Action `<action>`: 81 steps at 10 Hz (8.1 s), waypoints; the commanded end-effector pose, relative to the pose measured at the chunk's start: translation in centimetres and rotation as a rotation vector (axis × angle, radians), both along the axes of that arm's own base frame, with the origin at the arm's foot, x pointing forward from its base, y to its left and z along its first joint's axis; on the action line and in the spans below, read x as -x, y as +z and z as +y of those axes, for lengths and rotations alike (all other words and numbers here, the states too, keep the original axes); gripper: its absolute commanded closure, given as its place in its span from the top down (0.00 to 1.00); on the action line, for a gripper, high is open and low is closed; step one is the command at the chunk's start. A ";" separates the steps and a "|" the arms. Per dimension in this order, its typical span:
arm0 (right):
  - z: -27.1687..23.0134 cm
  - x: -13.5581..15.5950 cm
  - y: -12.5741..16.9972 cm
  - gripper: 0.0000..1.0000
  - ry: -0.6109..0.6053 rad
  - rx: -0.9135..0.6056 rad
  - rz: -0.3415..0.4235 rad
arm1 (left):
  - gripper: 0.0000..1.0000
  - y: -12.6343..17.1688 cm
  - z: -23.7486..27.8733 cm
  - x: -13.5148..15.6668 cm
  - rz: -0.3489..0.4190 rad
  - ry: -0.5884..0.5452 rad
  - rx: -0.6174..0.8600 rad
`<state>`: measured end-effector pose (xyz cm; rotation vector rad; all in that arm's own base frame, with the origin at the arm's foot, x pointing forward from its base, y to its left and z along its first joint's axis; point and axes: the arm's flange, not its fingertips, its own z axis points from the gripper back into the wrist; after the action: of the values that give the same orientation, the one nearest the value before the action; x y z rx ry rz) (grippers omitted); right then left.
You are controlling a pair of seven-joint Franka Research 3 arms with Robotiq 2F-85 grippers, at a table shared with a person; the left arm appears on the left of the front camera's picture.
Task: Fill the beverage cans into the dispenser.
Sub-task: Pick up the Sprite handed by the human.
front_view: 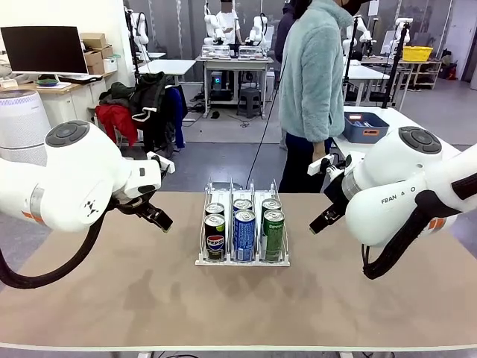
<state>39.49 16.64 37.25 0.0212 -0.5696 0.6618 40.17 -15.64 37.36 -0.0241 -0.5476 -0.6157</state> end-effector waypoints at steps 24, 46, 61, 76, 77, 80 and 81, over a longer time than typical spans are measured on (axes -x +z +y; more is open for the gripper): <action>-5.1 1.8 24.9 1.00 0.514 -0.111 0.078 | 1.00 23.2 4.6 3.2 0.058 -0.614 0.139; -12.3 0.9 38.3 1.00 0.121 -0.227 -0.296 | 1.00 35.0 7.6 5.0 -0.145 -0.396 0.050; -12.0 4.3 42.0 1.00 0.257 -0.378 -0.133 | 1.00 40.2 4.7 8.0 -0.182 -0.395 0.294; -12.0 4.3 42.0 1.00 0.257 -0.378 -0.133 | 1.00 40.2 4.7 8.0 -0.182 -0.395 0.294; -12.0 4.3 42.0 1.00 0.257 -0.378 -0.133 | 1.00 40.2 4.7 8.0 -0.182 -0.395 0.294; -12.0 4.3 42.0 1.00 0.257 -0.378 -0.133 | 1.00 40.7 4.7 7.9 -0.181 -0.376 0.317; -12.1 4.1 41.9 1.00 0.261 -0.366 -0.139 | 1.00 41.1 4.8 7.9 -0.191 -0.361 0.333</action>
<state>35.35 4.48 79.17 0.4005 -0.8255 0.8086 32.15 -10.92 77.95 -0.3660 -0.8211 -0.9147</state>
